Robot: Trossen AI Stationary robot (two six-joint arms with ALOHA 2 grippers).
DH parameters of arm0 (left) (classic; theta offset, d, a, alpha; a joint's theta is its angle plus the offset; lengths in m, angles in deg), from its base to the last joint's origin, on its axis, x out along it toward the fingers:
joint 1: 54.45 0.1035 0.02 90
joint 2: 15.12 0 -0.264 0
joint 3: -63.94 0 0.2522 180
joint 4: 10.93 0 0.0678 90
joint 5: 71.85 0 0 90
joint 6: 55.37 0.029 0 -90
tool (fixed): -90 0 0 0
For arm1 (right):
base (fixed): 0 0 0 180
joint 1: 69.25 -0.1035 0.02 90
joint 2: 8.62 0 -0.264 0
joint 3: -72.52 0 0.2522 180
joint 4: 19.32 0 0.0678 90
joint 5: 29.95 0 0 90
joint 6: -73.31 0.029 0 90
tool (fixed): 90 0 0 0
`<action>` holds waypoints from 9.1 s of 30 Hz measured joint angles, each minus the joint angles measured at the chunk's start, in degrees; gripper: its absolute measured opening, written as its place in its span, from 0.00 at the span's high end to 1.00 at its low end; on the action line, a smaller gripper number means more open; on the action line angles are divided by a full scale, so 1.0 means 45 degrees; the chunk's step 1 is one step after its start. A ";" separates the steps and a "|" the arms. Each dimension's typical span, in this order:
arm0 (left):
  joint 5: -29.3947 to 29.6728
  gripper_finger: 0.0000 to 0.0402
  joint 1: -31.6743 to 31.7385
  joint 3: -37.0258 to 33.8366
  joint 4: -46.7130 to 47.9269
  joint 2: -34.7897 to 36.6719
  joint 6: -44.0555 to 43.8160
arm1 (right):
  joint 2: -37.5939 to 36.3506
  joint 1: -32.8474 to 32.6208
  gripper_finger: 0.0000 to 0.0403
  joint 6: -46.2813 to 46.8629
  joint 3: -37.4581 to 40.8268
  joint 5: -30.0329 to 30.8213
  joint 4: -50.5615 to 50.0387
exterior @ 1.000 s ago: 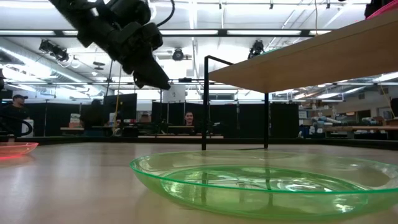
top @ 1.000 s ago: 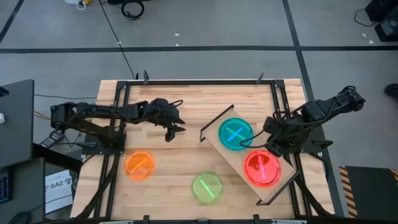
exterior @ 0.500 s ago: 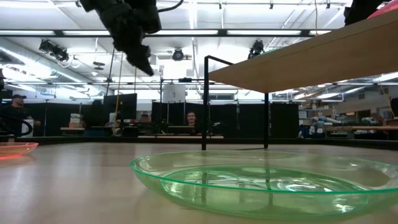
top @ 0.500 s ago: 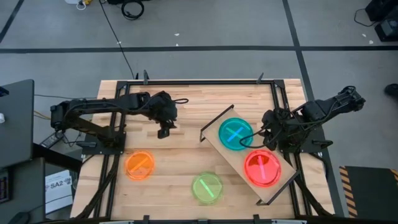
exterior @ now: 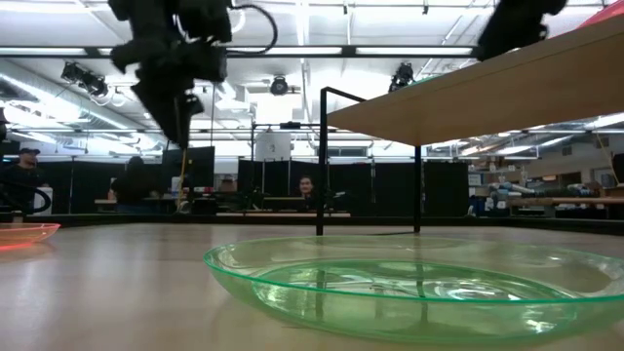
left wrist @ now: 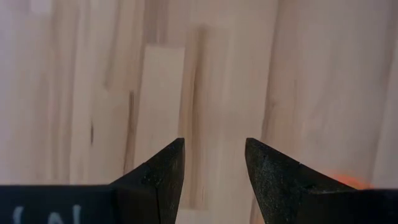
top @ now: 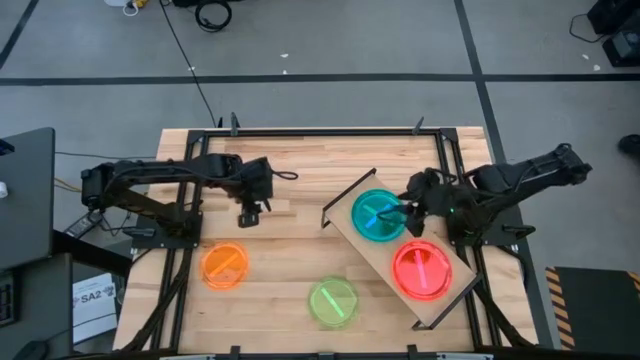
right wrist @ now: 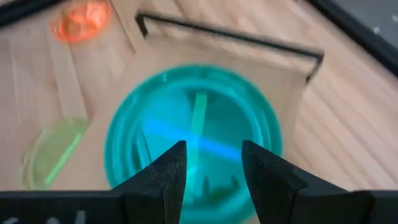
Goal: Place and stack plates onto a shelf
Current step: Stack the orange plate on top of the blue plate on the shelf, then stack the green plate on top of the pink plate on the shelf
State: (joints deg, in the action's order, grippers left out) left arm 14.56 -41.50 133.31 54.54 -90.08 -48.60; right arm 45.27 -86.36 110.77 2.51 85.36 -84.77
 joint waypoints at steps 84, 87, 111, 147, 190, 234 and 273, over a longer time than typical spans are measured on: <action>-0.0394 0.56 -0.4065 -0.3088 0.0712 -0.3323 -0.1566 | -0.0146 0.7108 0.60 -0.6611 0.1549 -0.5600 0.2921; -0.0380 0.59 -0.4065 -0.3057 0.0737 -0.3512 -0.1596 | -0.0146 0.7108 0.60 -0.6692 0.1549 -0.5600 0.2936; -0.0438 0.98 -0.4070 -0.2903 0.0857 -0.3478 -0.1596 | -0.0151 0.7108 0.60 -0.6725 0.1549 -0.5585 0.2894; -0.0555 0.98 -0.2866 0.5725 0.6144 -0.3478 0.1115 | -0.0869 1.2802 0.60 -0.9872 0.3922 -0.9748 0.4971; -0.2258 0.98 -0.0797 0.8467 -0.5857 -0.6327 -1.0740 | -0.0724 1.3563 0.60 -0.9593 0.4959 -0.9611 0.5858; -0.2221 0.90 -0.1263 0.8458 -0.6865 -0.7762 -1.1674 | -0.0724 1.3573 0.60 -0.9591 0.4959 -0.9556 0.5947; -0.2369 0.64 -0.0908 0.8477 -0.6822 -0.7208 -1.1453 | -0.0724 1.3573 0.60 -0.9606 0.4959 -0.9553 0.5942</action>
State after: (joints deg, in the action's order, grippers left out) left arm 3.90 -45.59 171.46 23.84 -122.52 -100.14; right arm 42.01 -25.28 67.55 24.83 42.37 -58.03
